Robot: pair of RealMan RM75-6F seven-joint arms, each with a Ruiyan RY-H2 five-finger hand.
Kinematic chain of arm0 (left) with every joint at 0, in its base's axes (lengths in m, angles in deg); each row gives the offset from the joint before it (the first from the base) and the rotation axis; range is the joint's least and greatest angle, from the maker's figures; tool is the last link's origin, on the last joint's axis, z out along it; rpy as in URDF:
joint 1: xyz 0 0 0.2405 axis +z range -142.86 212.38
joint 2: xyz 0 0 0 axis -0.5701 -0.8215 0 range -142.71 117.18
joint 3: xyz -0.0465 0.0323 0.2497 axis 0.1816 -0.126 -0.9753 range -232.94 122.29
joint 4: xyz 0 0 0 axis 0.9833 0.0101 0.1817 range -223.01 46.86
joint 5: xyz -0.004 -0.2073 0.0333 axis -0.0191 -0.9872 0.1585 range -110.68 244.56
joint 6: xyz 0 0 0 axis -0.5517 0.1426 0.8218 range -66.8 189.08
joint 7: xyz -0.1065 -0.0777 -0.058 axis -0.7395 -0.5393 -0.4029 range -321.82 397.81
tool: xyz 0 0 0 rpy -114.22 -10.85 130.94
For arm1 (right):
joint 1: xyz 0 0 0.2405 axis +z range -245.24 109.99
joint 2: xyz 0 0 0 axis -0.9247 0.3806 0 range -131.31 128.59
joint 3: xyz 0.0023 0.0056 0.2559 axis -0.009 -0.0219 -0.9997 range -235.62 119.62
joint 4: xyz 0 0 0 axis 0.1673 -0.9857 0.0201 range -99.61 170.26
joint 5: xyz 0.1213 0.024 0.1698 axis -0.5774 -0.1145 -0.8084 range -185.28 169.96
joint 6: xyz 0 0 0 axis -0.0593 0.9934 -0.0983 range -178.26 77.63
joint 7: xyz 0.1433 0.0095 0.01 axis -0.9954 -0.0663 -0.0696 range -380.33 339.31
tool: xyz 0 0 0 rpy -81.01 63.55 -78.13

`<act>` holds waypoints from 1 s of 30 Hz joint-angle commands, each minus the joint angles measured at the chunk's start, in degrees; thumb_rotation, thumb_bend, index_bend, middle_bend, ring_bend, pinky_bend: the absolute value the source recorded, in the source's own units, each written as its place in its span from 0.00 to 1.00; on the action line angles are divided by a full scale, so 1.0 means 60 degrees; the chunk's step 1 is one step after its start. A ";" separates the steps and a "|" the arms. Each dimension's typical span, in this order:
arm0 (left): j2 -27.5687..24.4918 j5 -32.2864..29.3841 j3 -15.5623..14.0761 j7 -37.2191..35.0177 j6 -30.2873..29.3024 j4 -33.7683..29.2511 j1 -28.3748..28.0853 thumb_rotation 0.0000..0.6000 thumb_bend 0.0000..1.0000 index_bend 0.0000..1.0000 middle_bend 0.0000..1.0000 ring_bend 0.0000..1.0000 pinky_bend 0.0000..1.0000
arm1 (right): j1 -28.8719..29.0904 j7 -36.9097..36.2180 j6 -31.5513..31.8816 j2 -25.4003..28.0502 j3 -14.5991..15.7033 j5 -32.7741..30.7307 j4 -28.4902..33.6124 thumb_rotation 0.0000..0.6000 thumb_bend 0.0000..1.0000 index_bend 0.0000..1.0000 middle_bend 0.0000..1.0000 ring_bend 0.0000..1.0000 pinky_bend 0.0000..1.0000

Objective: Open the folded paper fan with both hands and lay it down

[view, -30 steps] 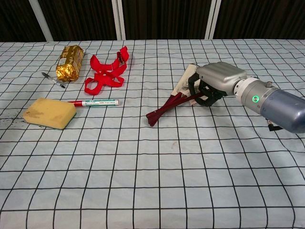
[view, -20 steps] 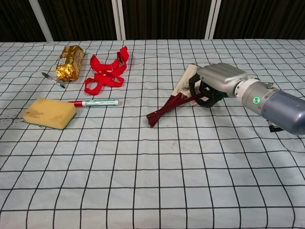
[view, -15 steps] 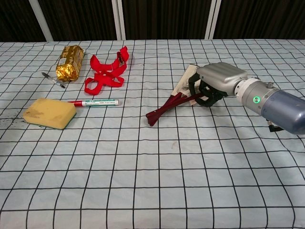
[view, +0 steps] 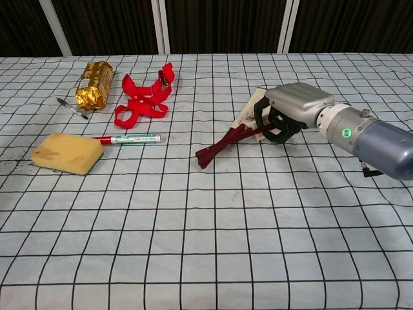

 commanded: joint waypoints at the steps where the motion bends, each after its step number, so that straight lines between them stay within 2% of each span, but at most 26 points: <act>1: -0.0007 -0.0014 -0.0002 0.0016 0.0014 -0.0032 0.0001 1.00 0.00 0.02 0.00 0.00 0.00 | 0.0033 -0.0119 0.0051 0.0064 -0.0101 -0.0026 0.0151 1.00 0.48 0.67 0.82 0.89 0.67; 7: -0.0030 0.0076 -0.0036 0.0129 -0.0019 -0.0171 -0.0013 1.00 0.00 0.02 0.00 0.00 0.00 | 0.0183 -0.0302 0.0142 0.0396 -0.0790 -0.0468 0.1118 1.00 0.49 0.69 0.83 0.89 0.67; 14: -0.0135 0.0371 -0.0021 0.0233 -0.0061 -0.0441 -0.0146 1.00 0.00 0.03 0.00 0.00 0.00 | 0.0654 0.0282 0.0118 0.1143 -0.1488 -0.0711 0.2212 1.00 0.49 0.70 0.83 0.89 0.67; 19: -0.0161 0.0405 0.0138 0.0247 0.0165 -0.0697 -0.0428 1.00 0.00 0.06 0.00 0.00 0.00 | 0.0934 0.0645 -0.0081 0.1495 -0.2276 -0.1538 0.2951 1.00 0.50 0.72 0.83 0.89 0.67; 23: -0.0079 0.0576 0.0407 0.0537 0.0798 -0.0883 -0.1166 1.00 0.01 0.12 0.00 0.00 0.00 | 0.1185 0.1085 -0.0248 0.1833 -0.3026 -0.2485 0.3533 1.00 0.50 0.73 0.83 0.89 0.67; 30: 0.0526 0.0431 0.0918 0.0851 0.1485 -0.0672 -0.2224 1.00 0.04 0.18 0.01 0.00 0.00 | 0.1370 0.1979 -0.0261 0.2271 -0.3528 -0.3713 0.4493 1.00 0.50 0.74 0.83 0.89 0.67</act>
